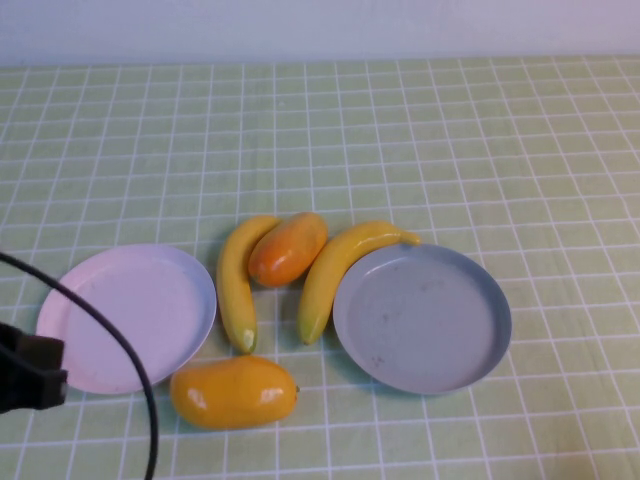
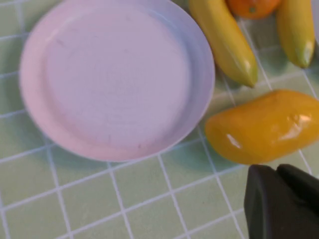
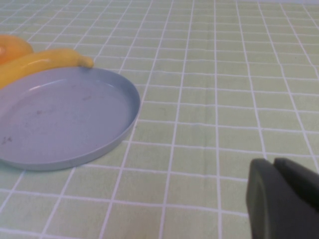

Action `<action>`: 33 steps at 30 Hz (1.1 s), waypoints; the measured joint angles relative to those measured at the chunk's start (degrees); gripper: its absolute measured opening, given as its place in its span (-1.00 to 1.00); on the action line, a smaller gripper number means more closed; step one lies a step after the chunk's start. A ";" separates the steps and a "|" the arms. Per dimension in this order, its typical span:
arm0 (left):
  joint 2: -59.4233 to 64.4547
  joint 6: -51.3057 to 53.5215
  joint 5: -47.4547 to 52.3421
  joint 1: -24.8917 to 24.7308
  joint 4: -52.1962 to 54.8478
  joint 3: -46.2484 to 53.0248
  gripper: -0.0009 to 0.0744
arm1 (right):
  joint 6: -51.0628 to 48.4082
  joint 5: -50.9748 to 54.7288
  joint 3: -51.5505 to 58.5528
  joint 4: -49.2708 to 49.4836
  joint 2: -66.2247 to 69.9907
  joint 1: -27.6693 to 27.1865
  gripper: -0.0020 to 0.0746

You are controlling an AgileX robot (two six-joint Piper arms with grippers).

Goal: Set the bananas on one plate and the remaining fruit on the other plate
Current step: Put one type of fruit in the left plate

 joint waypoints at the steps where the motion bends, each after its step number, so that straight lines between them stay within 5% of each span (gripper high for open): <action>1: 3.14 4.64 1.50 0.00 -1.62 -1.36 -0.98 | 0.00 0.00 0.00 0.00 0.00 0.00 -0.99; 7: 19.22 27.67 10.51 -4.07 -6.39 -10.05 -0.98 | 0.00 0.00 0.00 0.00 0.00 0.00 -0.99; 17: 31.72 36.16 11.89 -25.79 5.36 -19.04 -0.92 | 0.00 0.00 0.00 0.00 0.00 0.00 -0.99; 21: 35.03 36.16 11.89 -30.14 8.46 -19.26 -0.50 | 0.00 0.00 0.00 0.00 0.00 0.00 -0.99; 26: 38.06 36.16 10.10 -31.52 10.40 -19.26 0.41 | 0.00 0.00 0.00 0.04 0.00 0.00 -0.99; 33: 41.58 36.37 5.35 -31.52 12.45 -19.26 0.66 | 0.00 0.00 0.00 0.04 0.00 0.00 -0.99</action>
